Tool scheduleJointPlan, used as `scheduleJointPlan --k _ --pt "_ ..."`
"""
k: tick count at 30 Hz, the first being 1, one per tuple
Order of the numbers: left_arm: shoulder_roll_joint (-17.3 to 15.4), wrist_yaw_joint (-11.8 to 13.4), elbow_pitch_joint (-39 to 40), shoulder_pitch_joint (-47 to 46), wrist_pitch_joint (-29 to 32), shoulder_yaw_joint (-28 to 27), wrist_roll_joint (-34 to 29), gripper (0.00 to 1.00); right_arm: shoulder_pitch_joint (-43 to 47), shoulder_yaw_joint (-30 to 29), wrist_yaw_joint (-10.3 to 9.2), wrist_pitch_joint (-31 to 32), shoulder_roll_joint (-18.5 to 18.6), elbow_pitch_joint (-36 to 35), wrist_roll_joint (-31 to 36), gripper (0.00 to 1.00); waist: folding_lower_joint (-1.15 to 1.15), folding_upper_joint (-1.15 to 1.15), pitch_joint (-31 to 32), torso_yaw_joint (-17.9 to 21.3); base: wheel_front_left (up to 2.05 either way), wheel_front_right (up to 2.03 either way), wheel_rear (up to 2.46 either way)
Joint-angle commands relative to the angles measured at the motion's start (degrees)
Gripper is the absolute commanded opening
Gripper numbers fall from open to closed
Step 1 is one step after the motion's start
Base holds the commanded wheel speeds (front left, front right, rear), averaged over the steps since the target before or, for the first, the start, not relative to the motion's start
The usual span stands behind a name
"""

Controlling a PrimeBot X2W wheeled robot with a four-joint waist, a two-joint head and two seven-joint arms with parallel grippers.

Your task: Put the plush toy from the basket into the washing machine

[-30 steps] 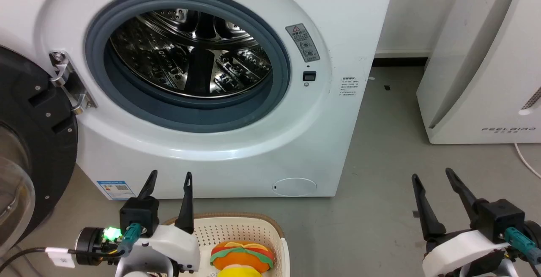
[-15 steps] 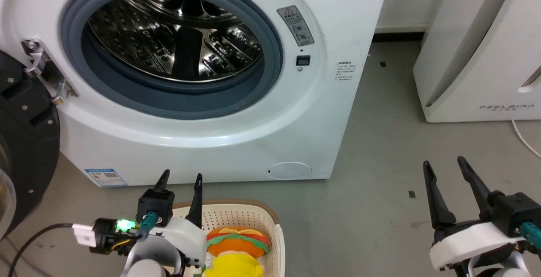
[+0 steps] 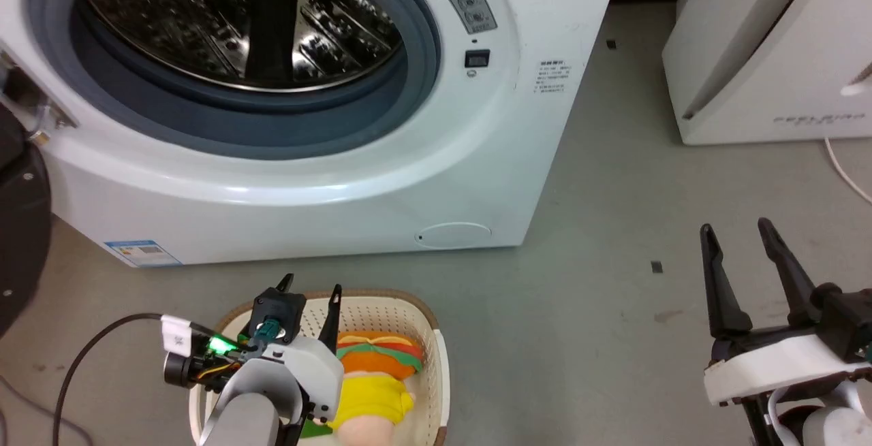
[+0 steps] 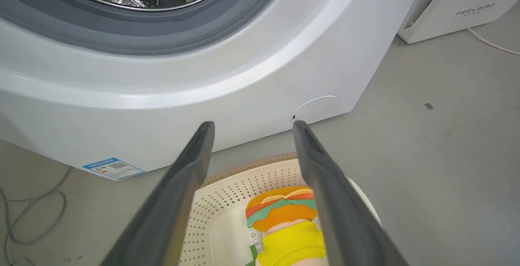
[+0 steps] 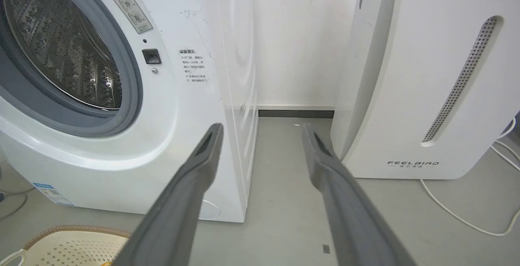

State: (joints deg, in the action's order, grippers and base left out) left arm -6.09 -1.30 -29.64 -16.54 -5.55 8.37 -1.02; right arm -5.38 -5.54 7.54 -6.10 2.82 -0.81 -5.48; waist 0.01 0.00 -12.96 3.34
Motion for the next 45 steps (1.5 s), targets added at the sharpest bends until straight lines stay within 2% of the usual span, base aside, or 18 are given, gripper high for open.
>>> scheduleJointPlan --k 1,25,38,45 --pt "-0.4 -0.3 -1.7 -1.6 0.0 0.6 -0.5 1.00 -1.2 -0.4 -0.02 -0.5 0.0 -0.4 -0.6 1.00 -0.01 0.00 -1.3 0.5 0.00 0.00 0.00" --pt "-5.0 -2.9 -17.1 -12.4 7.4 8.8 -2.8 1.00 -7.6 -2.3 -0.03 -3.4 0.0 -2.3 -3.3 1.00 -0.01 0.00 -17.1 3.9 0.00 0.00 0.00" --pt "-6.5 -4.1 -24.2 -18.9 12.3 13.5 -3.0 1.00 -10.8 -3.0 -0.04 -4.8 0.0 -3.5 -4.7 1.00 -0.01 0.00 -25.5 5.3 0.00 0.00 0.00" --pt "-7.6 -4.5 -28.3 -23.4 12.5 16.3 -3.2 1.00 -12.5 -3.7 -0.04 -5.6 0.0 -4.2 -5.5 1.00 -0.01 0.00 -30.6 6.2 0.00 0.00 0.00"
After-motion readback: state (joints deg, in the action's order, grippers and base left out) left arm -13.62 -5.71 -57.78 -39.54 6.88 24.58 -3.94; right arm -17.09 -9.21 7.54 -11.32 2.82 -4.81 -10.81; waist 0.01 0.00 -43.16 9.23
